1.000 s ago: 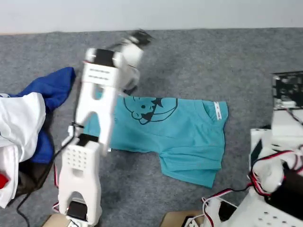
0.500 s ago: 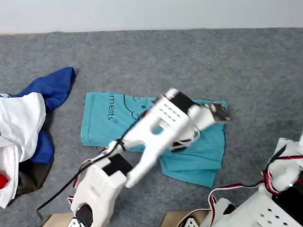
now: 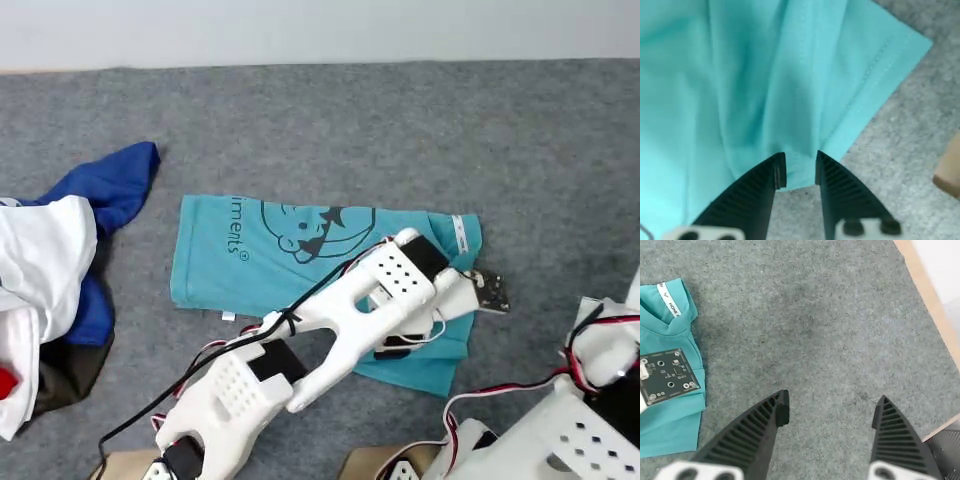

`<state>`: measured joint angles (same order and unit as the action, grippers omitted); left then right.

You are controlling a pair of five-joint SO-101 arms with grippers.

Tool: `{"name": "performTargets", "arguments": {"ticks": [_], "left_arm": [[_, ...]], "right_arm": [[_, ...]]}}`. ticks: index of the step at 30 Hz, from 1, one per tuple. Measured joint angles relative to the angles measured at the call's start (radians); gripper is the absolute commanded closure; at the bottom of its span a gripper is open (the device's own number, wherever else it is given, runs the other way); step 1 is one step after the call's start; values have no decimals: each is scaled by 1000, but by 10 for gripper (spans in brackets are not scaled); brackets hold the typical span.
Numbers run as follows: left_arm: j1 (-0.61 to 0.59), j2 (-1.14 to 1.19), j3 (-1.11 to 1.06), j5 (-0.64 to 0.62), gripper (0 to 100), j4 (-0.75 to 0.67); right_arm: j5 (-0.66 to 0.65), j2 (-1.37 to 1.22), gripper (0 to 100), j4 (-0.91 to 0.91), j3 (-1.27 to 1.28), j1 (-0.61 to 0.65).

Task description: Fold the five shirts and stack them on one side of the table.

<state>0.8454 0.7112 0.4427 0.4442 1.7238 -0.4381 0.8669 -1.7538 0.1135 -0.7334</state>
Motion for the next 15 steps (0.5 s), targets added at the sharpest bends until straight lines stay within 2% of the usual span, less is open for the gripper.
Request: {"name": "performTargets", "arguments": {"ticks": [6, 11, 15], "left_arm": [[2, 87, 0, 0, 897, 0], [2, 112, 11, -9, 991, 2], [8, 117, 25, -14, 994, 9]], "right_arm": [[0, 0, 725, 0, 0, 0], [0, 0, 725, 0, 0, 0], [0, 0, 725, 0, 0, 0]]}}
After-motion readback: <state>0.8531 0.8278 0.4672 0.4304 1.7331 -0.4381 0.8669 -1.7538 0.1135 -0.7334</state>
